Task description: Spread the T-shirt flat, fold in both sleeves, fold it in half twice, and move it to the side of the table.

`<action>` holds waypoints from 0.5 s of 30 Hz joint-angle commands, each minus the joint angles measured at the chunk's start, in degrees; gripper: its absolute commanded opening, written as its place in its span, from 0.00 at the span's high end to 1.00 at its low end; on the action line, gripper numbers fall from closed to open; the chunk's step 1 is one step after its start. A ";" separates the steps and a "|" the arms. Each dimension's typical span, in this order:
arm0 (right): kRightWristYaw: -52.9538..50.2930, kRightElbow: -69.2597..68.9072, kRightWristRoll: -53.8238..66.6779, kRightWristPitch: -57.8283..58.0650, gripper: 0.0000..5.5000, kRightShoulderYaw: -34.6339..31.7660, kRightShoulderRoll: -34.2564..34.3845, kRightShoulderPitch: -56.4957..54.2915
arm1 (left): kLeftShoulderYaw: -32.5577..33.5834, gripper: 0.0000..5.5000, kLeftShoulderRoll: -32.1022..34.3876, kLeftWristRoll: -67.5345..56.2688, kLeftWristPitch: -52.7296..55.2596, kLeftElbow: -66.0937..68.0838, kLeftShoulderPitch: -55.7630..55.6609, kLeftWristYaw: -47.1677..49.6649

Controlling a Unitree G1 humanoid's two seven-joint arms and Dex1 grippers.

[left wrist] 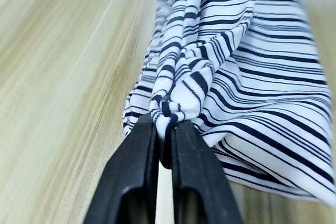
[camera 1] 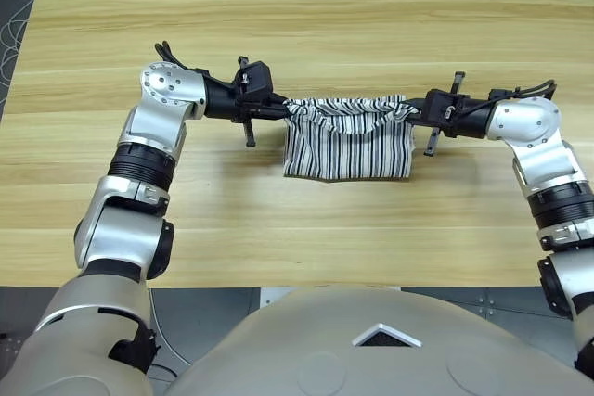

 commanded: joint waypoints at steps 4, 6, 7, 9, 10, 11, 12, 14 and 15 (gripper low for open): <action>2.23 -1.24 6.57 4.91 0.74 -4.08 3.63 -0.44 | 5.60 0.76 -2.15 -1.41 2.50 4.83 -3.72 -0.27; 3.61 -1.63 9.12 8.02 0.74 -5.34 3.98 -0.41 | 8.18 0.76 -2.33 -3.43 4.67 6.15 -5.18 -1.39; 3.78 -1.22 9.76 9.34 0.74 -5.97 4.18 -0.63 | 9.62 0.76 -2.47 -4.70 6.21 6.70 -5.97 -2.05; 2.66 1.26 9.77 11.38 0.74 -7.19 4.73 -1.76 | 11.95 0.76 -2.78 -5.83 8.01 8.76 -7.71 -1.47; 1.15 3.13 9.02 12.12 0.74 -7.64 5.12 -2.61 | 12.57 0.76 -2.97 -5.41 7.99 10.18 -8.49 -0.05; -0.55 4.88 8.32 13.19 0.74 -8.00 5.67 -3.47 | 12.97 0.76 -3.20 -4.73 7.85 11.53 -9.14 1.50; -2.39 6.50 7.18 13.83 0.74 -8.06 6.23 -4.27 | 13.10 0.76 -3.45 -3.70 7.39 13.17 -9.70 3.27; -6.70 10.08 4.46 15.57 0.74 -7.66 7.61 -5.88 | 12.97 0.76 -4.02 -1.74 6.72 16.30 -10.58 6.74; -10.01 12.64 2.32 16.23 0.74 -7.23 8.25 -7.03 | 12.86 0.76 -4.23 -0.69 6.21 17.70 -10.93 8.64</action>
